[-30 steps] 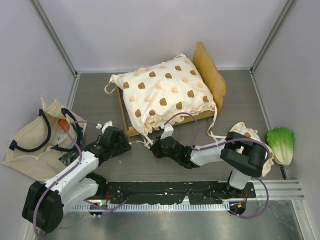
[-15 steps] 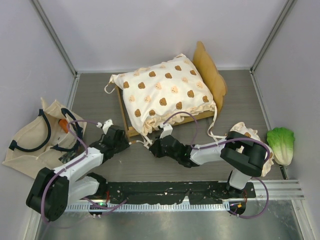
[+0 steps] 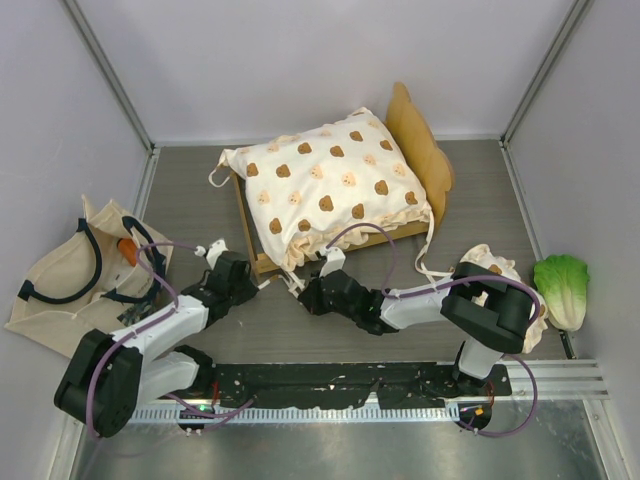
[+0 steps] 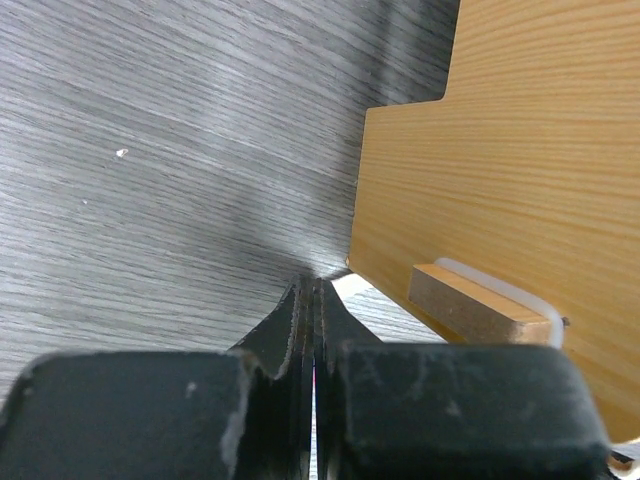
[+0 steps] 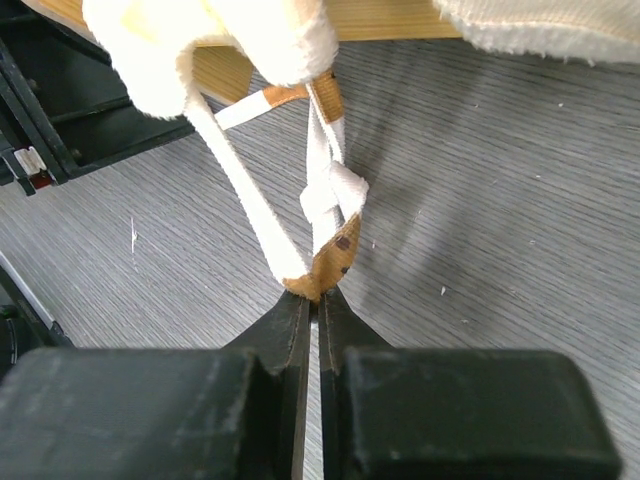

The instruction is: Set up the pet bed

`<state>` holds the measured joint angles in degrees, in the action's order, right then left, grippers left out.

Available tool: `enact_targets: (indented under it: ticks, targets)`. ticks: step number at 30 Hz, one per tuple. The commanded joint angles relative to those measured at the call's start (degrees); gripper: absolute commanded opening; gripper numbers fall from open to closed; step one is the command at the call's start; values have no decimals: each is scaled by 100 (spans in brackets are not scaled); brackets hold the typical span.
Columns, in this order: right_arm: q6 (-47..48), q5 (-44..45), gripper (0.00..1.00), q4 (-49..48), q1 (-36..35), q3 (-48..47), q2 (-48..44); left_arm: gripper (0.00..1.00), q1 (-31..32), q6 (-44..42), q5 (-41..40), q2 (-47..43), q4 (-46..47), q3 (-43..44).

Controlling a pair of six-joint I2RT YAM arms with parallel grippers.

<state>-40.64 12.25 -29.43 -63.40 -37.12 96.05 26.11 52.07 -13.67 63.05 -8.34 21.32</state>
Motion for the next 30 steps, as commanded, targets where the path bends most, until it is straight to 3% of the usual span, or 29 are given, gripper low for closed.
enact_targets:
  ticks: [1, 9, 16, 24, 28, 30]
  targets:
    - [92, -21, 11, -28, 29, -32, -104, 0, -18, -4, 5, -20, -194, -76]
    - [109, -258, 18, -142, 82, -84, 54, 0, -18, -66, 119, -56, -186, -76]
    - [372, -406, 14, 130, 91, -138, 37, 0, -9, -110, 128, -170, -344, 12]
    - [530, -636, 2, -28, 108, 30, -60, 0, -18, -101, 66, -372, -440, -67]
    - [645, -952, 2, -28, 126, -23, -25, 0, -18, -92, 110, -433, -458, -93]
    - [654, -1040, 7, 16, 152, -41, -8, 0, -18, -101, 137, -460, -458, -84]
